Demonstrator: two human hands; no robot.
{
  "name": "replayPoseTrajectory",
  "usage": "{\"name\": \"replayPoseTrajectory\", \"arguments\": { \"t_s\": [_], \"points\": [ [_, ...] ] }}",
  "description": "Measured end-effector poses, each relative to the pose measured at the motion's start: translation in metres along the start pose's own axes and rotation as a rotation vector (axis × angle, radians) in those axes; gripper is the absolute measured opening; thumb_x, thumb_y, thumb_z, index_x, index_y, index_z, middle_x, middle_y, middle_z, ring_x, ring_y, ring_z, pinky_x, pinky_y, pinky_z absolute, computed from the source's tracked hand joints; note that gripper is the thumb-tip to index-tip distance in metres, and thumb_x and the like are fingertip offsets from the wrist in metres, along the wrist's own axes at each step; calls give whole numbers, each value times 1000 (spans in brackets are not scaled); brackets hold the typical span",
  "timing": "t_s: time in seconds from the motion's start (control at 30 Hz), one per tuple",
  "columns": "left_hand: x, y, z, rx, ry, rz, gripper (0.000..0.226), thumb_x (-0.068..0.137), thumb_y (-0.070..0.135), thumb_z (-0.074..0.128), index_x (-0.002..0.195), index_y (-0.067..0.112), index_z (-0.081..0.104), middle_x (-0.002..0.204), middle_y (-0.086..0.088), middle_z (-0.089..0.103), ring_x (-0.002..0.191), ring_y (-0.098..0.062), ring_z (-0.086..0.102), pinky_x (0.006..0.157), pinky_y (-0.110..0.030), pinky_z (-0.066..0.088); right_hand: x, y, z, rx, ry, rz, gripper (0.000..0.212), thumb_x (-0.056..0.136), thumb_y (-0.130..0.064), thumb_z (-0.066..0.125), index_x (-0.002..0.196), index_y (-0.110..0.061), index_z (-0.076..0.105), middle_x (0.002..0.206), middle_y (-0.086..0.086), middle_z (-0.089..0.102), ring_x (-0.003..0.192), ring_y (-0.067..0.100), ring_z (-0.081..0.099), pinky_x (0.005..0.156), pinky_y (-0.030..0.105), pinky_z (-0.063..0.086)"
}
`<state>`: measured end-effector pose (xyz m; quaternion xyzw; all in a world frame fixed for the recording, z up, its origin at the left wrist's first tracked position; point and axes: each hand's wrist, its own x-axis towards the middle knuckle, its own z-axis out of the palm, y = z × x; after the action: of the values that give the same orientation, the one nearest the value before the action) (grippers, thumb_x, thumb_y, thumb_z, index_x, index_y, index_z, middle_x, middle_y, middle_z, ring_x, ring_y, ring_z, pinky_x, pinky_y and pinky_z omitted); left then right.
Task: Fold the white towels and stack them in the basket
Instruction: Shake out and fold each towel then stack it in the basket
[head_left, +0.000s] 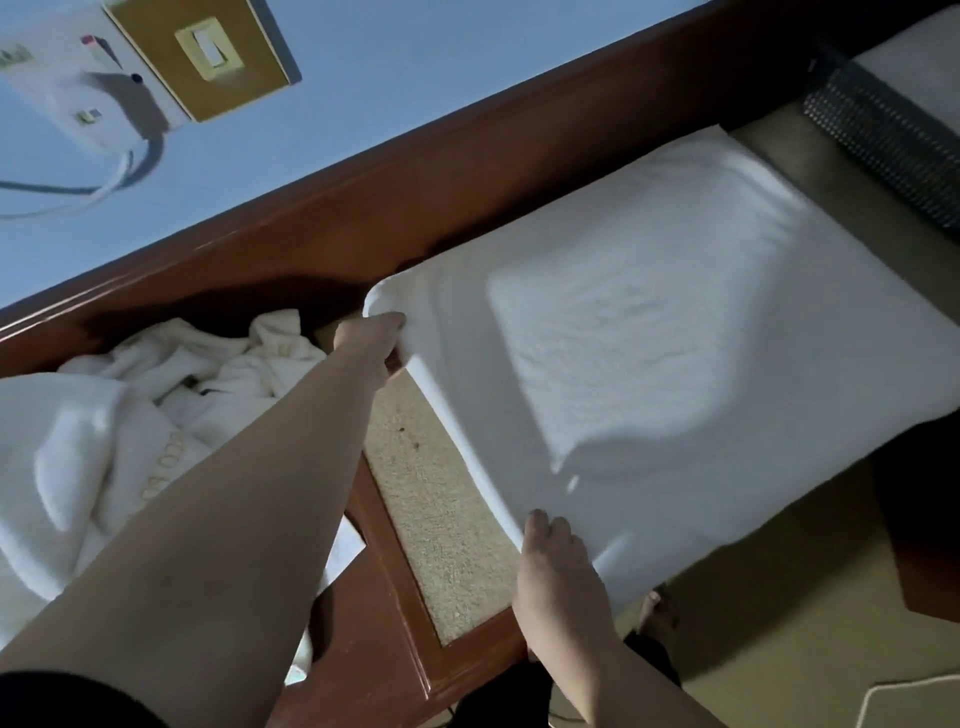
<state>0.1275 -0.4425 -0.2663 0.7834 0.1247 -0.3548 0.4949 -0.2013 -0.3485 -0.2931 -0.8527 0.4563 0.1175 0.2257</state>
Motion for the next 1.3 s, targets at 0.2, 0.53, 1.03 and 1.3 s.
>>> {"name": "replayPoseTrajectory", "arguments": {
  "t_s": [0.2, 0.53, 1.03, 1.3],
  "points": [
    [-25, 39, 20, -178, -101, -90, 38, 88, 13, 76, 124, 14, 64, 107, -5, 72, 85, -17, 73, 51, -26, 58, -18, 60, -43, 89, -40, 93, 14, 97, -20, 57, 107, -22, 47, 101, -3, 50, 91, 16, 59, 71, 24, 43],
    [-95, 94, 135, 277, 17, 330, 45, 97, 37, 73, 131, 17, 52, 104, -4, 62, 77, -16, 63, 57, -25, 54, -24, 182, -116, 349, 61, 250, 14, 98, -22, 58, 110, -28, 55, 99, -12, 51, 84, 7, 55, 63, 22, 40],
    [-140, 87, 275, 434, 108, 361, 21, 99, 25, 56, 115, 12, 53, 90, -4, 63, 51, -14, 58, 48, -21, 49, 18, 318, -146, 481, -193, 359, 19, 100, -22, 49, 117, -16, 55, 109, 5, 60, 95, 24, 63, 79, 37, 54],
    [-118, 78, 299, 430, -95, 280, 44, 92, 28, 60, 134, 14, 53, 118, -7, 63, 92, -28, 75, 79, -43, 65, 31, 335, -132, 844, -193, 458, 13, 105, -21, 50, 117, -27, 53, 104, -5, 63, 90, 12, 64, 69, 32, 52]
  ]
}}
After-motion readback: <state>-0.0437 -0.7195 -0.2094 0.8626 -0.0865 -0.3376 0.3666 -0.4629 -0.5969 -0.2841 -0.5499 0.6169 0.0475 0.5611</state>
